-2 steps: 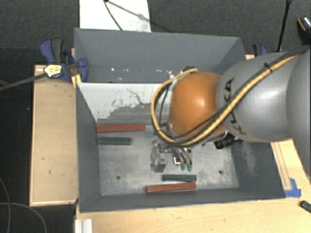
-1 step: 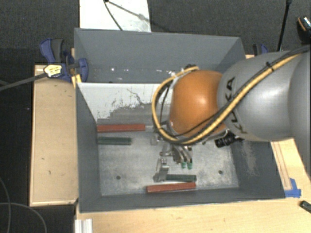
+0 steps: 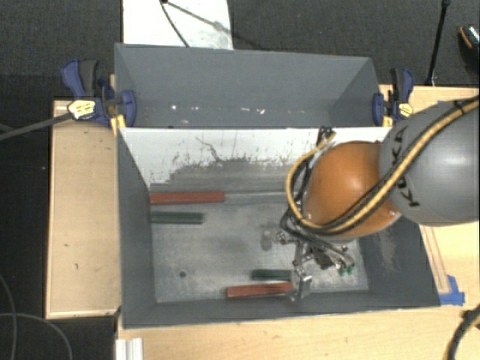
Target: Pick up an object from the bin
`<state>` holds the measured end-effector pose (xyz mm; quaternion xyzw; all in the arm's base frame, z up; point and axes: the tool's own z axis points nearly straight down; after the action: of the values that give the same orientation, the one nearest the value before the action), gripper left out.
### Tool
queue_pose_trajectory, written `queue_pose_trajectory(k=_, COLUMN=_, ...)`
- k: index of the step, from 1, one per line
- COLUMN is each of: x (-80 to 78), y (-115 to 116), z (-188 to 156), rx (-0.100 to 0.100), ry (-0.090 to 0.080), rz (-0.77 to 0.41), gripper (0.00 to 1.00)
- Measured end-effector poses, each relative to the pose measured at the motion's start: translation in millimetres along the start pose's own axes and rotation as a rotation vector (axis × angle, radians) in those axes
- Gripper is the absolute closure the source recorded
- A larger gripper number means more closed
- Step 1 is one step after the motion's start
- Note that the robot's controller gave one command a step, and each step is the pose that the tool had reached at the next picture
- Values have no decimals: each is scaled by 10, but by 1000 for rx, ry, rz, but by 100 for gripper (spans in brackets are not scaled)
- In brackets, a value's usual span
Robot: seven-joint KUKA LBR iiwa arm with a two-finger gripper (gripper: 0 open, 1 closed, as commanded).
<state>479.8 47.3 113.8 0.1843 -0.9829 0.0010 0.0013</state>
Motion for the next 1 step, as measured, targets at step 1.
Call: queue_pose_trajectory(k=1, x=8, y=-54, z=140, rx=-3, ry=0, rz=119, gripper=0)
